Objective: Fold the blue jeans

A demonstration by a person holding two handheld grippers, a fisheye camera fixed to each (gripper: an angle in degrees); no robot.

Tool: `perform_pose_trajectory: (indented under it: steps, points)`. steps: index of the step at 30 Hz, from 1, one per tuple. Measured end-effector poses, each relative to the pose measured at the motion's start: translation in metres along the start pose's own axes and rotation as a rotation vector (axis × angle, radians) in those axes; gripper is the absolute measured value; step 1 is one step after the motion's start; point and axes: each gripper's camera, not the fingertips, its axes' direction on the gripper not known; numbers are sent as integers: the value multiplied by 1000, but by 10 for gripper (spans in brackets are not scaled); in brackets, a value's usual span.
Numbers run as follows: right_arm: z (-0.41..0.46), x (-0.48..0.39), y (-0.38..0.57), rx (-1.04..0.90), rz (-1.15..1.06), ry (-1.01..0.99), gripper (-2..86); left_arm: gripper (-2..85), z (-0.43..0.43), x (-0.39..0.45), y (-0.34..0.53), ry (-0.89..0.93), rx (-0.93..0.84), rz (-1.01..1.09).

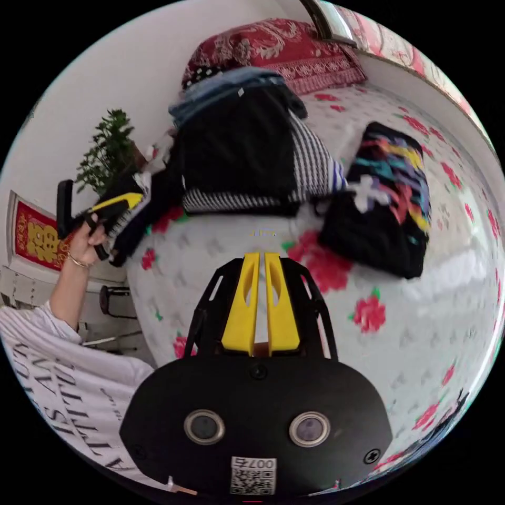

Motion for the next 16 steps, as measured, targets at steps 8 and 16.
perform_pose_trajectory:
  steps: [8, 16]
  points:
    - [11, 0, 277, -386, 156, 236, -3, 0, 79, 241, 134, 60, -334, 379]
    - [-5, -10, 378, -175, 94, 298, -2, -10, 67, 419, 168, -2, -355, 711]
